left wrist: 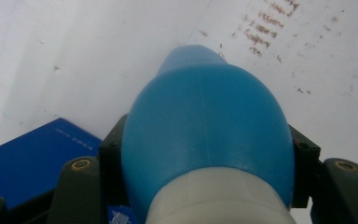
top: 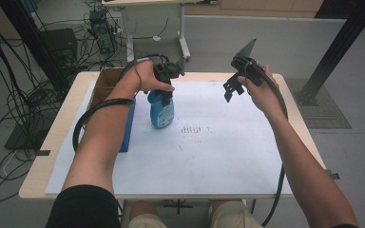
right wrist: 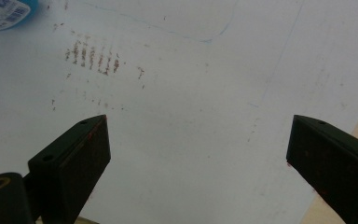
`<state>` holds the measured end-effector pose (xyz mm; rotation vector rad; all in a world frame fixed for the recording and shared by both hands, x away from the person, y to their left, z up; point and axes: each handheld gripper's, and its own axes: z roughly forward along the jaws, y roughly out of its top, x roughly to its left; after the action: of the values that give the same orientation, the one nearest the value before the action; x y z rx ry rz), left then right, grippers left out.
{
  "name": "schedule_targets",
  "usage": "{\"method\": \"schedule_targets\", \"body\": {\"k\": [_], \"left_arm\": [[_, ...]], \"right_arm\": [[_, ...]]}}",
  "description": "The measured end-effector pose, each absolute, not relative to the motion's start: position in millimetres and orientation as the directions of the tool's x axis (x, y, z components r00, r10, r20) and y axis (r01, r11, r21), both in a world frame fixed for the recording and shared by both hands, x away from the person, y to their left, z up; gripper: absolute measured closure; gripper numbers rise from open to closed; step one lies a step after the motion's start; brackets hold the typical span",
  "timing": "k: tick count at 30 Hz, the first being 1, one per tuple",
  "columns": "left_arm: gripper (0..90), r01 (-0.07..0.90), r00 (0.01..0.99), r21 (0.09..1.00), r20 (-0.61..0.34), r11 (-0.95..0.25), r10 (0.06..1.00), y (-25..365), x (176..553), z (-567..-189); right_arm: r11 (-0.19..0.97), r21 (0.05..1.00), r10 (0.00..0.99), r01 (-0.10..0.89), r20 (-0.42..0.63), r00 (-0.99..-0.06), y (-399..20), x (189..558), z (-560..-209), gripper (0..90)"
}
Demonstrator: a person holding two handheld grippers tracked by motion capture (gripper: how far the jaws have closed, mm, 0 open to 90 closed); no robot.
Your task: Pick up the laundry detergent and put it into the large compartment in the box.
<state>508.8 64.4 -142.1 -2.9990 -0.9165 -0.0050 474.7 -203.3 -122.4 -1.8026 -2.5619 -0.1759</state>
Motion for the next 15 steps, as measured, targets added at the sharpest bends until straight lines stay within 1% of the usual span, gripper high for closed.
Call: {"method": "schedule_targets", "body": {"k": [5, 9, 13, 15], "left_arm": [[36.9, 0.592, 0.805, 0.001, 0.042, -0.806, 0.592, 61, 503, -103], [36.8, 0.633, 0.77, 0.016, 0.082, -0.774, 0.633, 61, 496, -58], [36.8, 0.692, 0.714, 0.045, 0.104, -0.721, 0.692, 66, 489, -13], [36.8, 0.732, 0.671, 0.068, 0.101, -0.678, 0.734, 72, 486, 9]], "right_arm": [[0.332, 0.094, 0.938, 0.939, 0.071, -0.339, -204, 472, -121, 5.9], [0.337, 0.097, 0.936, 0.936, 0.073, -0.345, -203, 470, -121, 5.9], [0.347, 0.095, 0.932, 0.933, 0.074, -0.354, -201, 469, -120, 5.9], [0.351, 0.098, 0.931, 0.931, 0.074, -0.358, -201, 469, -119, 5.9]]}}
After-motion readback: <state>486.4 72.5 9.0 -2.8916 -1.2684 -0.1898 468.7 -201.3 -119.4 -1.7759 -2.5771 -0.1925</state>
